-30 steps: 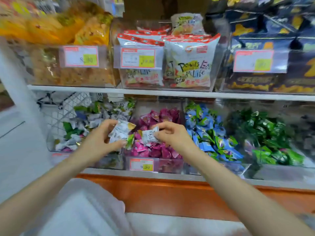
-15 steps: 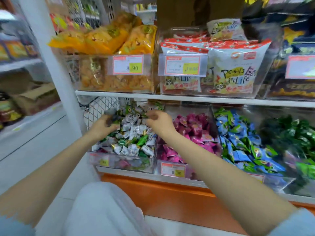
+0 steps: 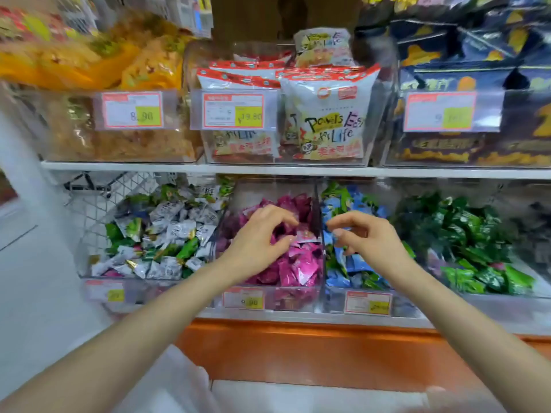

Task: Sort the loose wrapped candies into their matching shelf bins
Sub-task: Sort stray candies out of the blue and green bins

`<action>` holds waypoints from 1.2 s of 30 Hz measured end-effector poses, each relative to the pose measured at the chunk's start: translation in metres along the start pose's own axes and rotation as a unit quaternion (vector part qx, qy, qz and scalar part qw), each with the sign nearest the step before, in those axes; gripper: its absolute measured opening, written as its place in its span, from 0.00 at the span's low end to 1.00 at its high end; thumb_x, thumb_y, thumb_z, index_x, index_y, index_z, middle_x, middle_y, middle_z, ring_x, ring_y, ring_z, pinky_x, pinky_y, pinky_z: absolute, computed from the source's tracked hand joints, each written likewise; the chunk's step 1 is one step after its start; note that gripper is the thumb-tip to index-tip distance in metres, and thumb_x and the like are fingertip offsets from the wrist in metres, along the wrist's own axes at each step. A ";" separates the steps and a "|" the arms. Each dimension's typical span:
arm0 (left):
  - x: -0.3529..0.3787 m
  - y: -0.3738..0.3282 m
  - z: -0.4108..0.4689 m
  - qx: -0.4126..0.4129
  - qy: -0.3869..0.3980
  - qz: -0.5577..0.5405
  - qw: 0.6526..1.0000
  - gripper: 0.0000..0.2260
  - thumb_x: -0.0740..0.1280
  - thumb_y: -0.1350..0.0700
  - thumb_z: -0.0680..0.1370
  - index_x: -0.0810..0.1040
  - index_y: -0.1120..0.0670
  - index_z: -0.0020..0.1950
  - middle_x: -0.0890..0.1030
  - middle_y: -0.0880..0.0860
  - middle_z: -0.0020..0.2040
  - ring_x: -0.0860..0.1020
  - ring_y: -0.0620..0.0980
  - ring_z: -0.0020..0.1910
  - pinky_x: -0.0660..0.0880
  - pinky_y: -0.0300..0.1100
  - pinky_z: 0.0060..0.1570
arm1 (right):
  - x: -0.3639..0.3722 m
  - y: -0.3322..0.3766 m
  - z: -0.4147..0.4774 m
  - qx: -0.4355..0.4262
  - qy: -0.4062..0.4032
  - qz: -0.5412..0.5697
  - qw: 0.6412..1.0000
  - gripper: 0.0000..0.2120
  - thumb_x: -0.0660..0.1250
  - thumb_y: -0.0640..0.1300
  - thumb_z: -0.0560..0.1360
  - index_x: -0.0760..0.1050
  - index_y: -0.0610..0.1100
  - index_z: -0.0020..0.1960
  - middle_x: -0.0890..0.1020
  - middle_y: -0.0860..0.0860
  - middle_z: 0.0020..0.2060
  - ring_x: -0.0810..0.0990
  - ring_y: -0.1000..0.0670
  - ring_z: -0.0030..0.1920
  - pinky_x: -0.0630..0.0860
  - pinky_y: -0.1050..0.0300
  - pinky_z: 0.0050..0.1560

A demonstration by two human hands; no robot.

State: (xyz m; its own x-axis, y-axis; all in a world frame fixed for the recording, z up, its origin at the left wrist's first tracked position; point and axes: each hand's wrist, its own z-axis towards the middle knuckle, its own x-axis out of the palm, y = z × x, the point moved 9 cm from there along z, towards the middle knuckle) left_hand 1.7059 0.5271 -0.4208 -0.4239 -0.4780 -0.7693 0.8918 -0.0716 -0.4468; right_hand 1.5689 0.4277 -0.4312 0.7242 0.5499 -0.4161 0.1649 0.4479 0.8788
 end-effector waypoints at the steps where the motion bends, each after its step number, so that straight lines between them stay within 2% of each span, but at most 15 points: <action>1: 0.020 -0.016 0.010 0.023 0.018 -0.017 0.999 0.10 0.67 0.59 0.75 0.77 0.57 0.56 0.76 0.53 0.57 0.71 0.49 0.60 0.64 0.37 0.59 | -0.019 -0.008 -0.005 0.005 -0.019 -0.014 1.000 0.11 0.66 0.36 0.76 0.78 0.52 0.43 0.82 0.55 0.43 0.81 0.56 0.36 0.77 0.65 0.35; 6: 0.104 -0.088 0.065 0.055 0.088 -0.088 0.991 0.10 0.65 0.58 0.77 0.75 0.57 0.58 0.74 0.54 0.58 0.71 0.49 0.60 0.67 0.44 0.60 | -0.111 -0.052 -0.029 0.021 -0.106 -0.071 0.992 0.11 0.65 0.36 0.76 0.78 0.51 0.43 0.83 0.50 0.41 0.80 0.56 0.35 0.72 0.70 0.31; 9: 0.146 -0.124 0.093 0.073 0.114 -0.083 0.987 0.11 0.64 0.56 0.78 0.74 0.55 0.60 0.74 0.53 0.59 0.70 0.50 0.60 0.68 0.46 0.59 | -0.172 -0.075 -0.043 0.030 -0.190 -0.139 0.971 0.09 0.66 0.35 0.75 0.80 0.47 0.46 0.81 0.52 0.39 0.77 0.61 0.33 0.70 0.72 0.33; 11: 0.169 -0.139 0.107 0.082 0.129 -0.067 0.986 0.12 0.64 0.54 0.79 0.74 0.55 0.61 0.74 0.53 0.60 0.70 0.51 0.60 0.68 0.46 0.59 | -0.204 -0.094 -0.049 0.054 -0.219 -0.194 0.955 0.07 0.67 0.35 0.74 0.81 0.44 0.48 0.81 0.51 0.39 0.76 0.60 0.34 0.71 0.69 0.38; 14: 0.195 -0.145 0.121 0.091 0.155 -0.022 0.983 0.13 0.64 0.53 0.79 0.74 0.54 0.61 0.74 0.53 0.61 0.69 0.51 0.61 0.67 0.47 0.60 | -0.222 -0.128 -0.048 0.106 -0.172 -0.254 0.946 0.07 0.70 0.38 0.72 0.81 0.45 0.49 0.84 0.50 0.44 0.80 0.51 0.43 0.76 0.54 0.50; 17: 0.208 -0.134 0.131 0.086 0.162 -0.007 0.983 0.12 0.62 0.51 0.79 0.74 0.53 0.61 0.73 0.51 0.61 0.70 0.51 0.61 0.68 0.46 0.59 | -0.203 -0.149 -0.037 0.105 -0.064 -0.295 0.948 0.06 0.70 0.42 0.73 0.82 0.47 0.50 0.84 0.50 0.47 0.80 0.51 0.47 0.73 0.59 0.48; 19: 0.211 -0.128 0.138 0.090 0.156 0.003 0.984 0.12 0.61 0.49 0.79 0.75 0.52 0.60 0.73 0.50 0.61 0.69 0.50 0.62 0.67 0.44 0.58 | -0.187 -0.152 -0.023 0.080 -0.020 -0.367 0.926 0.10 0.69 0.48 0.74 0.82 0.50 0.54 0.83 0.51 0.50 0.79 0.49 0.53 0.72 0.58 0.51; 22: 0.212 -0.123 0.143 0.099 0.142 0.025 0.985 0.13 0.61 0.48 0.79 0.75 0.51 0.60 0.73 0.49 0.62 0.68 0.48 0.64 0.65 0.44 0.59 | -0.176 -0.160 -0.004 0.098 0.011 -0.472 0.876 0.15 0.67 0.58 0.73 0.79 0.55 0.57 0.81 0.49 0.53 0.73 0.46 0.59 0.68 0.54 0.56; 25: 0.212 -0.124 0.143 0.107 0.137 0.029 0.984 0.12 0.61 0.48 0.79 0.75 0.51 0.59 0.73 0.48 0.61 0.67 0.48 0.64 0.65 0.45 0.60 | -0.173 -0.164 0.006 0.107 0.004 -0.495 0.863 0.11 0.69 0.56 0.72 0.81 0.53 0.52 0.82 0.50 0.50 0.75 0.46 0.58 0.67 0.53 0.57; 28: 0.210 -0.128 0.148 0.106 0.130 0.024 0.986 0.13 0.63 0.48 0.78 0.74 0.50 0.60 0.74 0.49 0.61 0.68 0.49 0.64 0.64 0.41 0.58 | -0.189 -0.155 0.005 0.109 -0.029 -0.473 0.874 0.06 0.68 0.50 0.72 0.82 0.50 0.46 0.83 0.50 0.44 0.78 0.47 0.51 0.68 0.55 0.53; 30: 0.211 -0.137 0.153 0.105 0.135 0.006 0.985 0.18 0.67 0.47 0.76 0.72 0.51 0.64 0.73 0.49 0.63 0.67 0.48 0.65 0.63 0.38 0.56 | -0.215 -0.144 -0.001 0.106 -0.079 -0.388 0.912 0.04 0.70 0.48 0.71 0.82 0.49 0.43 0.82 0.52 0.38 0.78 0.51 0.42 0.69 0.57 0.43; 32: 0.218 -0.150 0.159 0.101 0.155 -0.016 0.983 0.24 0.70 0.46 0.73 0.70 0.51 0.67 0.74 0.48 0.65 0.69 0.48 0.65 0.65 0.38 0.57 | -0.238 -0.134 -0.011 0.080 -0.128 -0.243 0.958 0.02 0.73 0.45 0.70 0.82 0.47 0.39 0.80 0.53 0.34 0.75 0.54 0.37 0.70 0.57 0.40; 34: 0.227 -0.162 0.165 0.088 0.175 -0.049 0.979 0.22 0.71 0.48 0.73 0.72 0.52 0.65 0.76 0.49 0.62 0.73 0.47 0.61 0.68 0.38 0.54 | -0.249 -0.128 -0.021 0.060 -0.148 -0.156 0.975 0.03 0.74 0.42 0.69 0.81 0.48 0.38 0.80 0.55 0.33 0.75 0.56 0.35 0.71 0.61 0.38; 36: 0.235 -0.169 0.170 0.068 0.178 -0.076 0.979 0.16 0.70 0.51 0.74 0.75 0.53 0.60 0.79 0.50 0.57 0.76 0.48 0.56 0.72 0.41 0.52 | -0.258 -0.132 -0.028 0.063 -0.165 -0.147 0.973 0.02 0.74 0.42 0.70 0.82 0.46 0.42 0.81 0.53 0.34 0.76 0.57 0.36 0.72 0.63 0.39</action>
State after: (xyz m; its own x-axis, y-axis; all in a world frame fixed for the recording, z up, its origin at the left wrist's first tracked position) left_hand 1.4825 0.2782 -0.4482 -0.5603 -0.1191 -0.8197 0.8166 -0.2451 -0.5225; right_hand 1.3417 0.2467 -0.4466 0.8061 0.1451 -0.5737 0.4627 0.4498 0.7639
